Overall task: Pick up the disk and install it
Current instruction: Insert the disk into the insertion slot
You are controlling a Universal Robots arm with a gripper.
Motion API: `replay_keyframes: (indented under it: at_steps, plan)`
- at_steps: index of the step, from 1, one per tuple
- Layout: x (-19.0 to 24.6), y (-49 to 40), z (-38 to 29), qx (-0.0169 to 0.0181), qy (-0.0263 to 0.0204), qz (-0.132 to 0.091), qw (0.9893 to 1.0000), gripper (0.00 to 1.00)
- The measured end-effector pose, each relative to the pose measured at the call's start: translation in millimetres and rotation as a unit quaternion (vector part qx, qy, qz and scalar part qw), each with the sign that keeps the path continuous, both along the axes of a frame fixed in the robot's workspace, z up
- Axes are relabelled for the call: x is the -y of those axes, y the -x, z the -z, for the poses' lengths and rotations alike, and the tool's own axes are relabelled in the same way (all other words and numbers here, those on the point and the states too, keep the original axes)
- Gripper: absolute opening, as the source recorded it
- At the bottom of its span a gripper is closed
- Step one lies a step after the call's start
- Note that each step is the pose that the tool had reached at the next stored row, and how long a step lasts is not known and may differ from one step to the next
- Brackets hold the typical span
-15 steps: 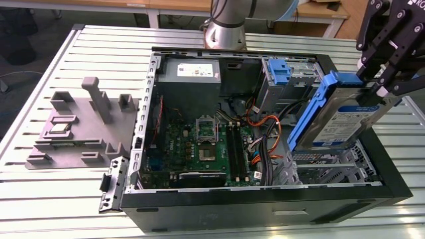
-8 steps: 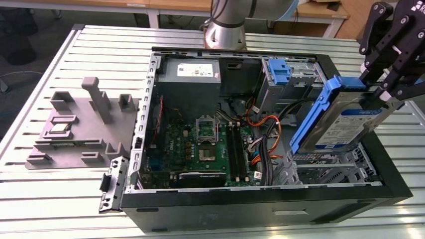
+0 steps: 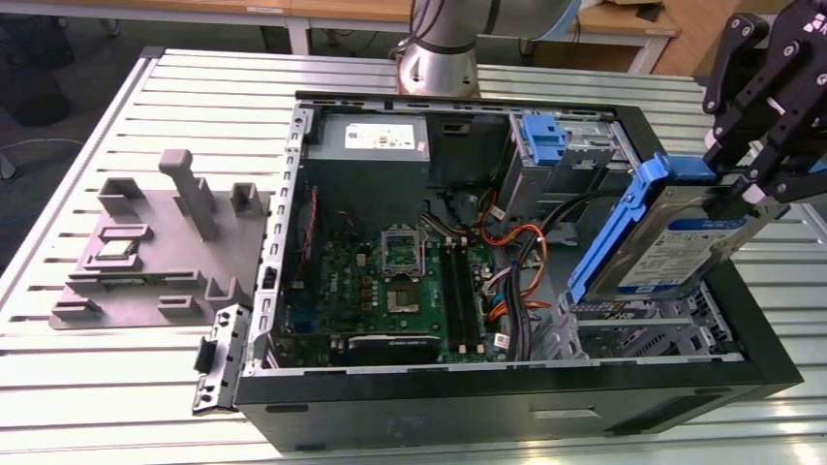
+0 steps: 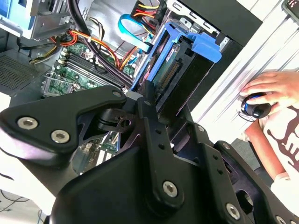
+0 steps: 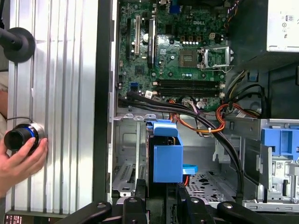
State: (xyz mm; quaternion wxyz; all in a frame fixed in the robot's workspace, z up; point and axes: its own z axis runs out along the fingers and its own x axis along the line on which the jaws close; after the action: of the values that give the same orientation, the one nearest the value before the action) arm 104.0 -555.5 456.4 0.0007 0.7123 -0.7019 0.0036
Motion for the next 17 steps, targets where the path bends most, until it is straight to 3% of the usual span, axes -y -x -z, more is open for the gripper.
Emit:
replay_keyframes:
  at_steps: [17]
  plan:
    - [2.0,-2.8,3.9,0.0,0.0,0.001,1.0,0.35]
